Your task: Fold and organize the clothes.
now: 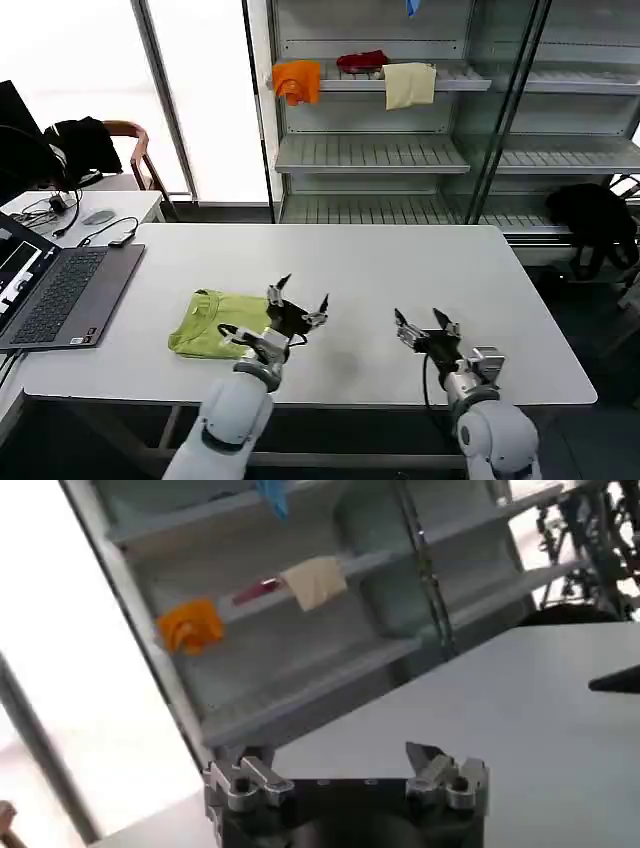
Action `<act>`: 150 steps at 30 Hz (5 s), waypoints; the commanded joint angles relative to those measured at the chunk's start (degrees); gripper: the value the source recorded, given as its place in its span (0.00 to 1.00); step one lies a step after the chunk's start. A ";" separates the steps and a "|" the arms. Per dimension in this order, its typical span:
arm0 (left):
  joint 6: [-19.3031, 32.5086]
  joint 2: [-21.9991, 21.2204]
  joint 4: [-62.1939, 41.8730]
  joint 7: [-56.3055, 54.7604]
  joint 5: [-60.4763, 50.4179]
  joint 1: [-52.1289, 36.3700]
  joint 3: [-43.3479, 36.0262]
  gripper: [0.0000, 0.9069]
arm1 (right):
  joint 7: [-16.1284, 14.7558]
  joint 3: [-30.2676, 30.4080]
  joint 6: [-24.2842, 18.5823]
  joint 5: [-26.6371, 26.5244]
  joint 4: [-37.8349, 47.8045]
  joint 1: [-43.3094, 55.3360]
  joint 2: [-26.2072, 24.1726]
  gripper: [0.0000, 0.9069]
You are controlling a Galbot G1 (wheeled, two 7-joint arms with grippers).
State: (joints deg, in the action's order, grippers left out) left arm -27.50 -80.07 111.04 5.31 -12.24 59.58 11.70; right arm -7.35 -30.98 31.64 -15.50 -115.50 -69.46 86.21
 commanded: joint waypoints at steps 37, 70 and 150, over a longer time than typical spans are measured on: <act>0.75 3.37 1.61 -0.62 11.52 7.10 22.66 1.00 | 1.10 26.20 1.62 -13.15 21.08 15.08 2.82 0.00; 2.22 1.94 1.86 -1.53 11.61 7.81 21.89 1.00 | -0.21 12.65 1.74 -8.39 11.31 14.42 -9.69 0.00; 4.60 2.93 2.15 -3.48 22.67 13.07 22.24 1.00 | 5.62 -7.92 -2.82 7.57 -6.23 -8.76 -12.47 1.00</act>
State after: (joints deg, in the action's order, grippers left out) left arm -22.14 -77.62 114.14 2.17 4.47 73.11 34.06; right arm -6.78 -35.16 27.59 -7.73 -119.37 -75.75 73.51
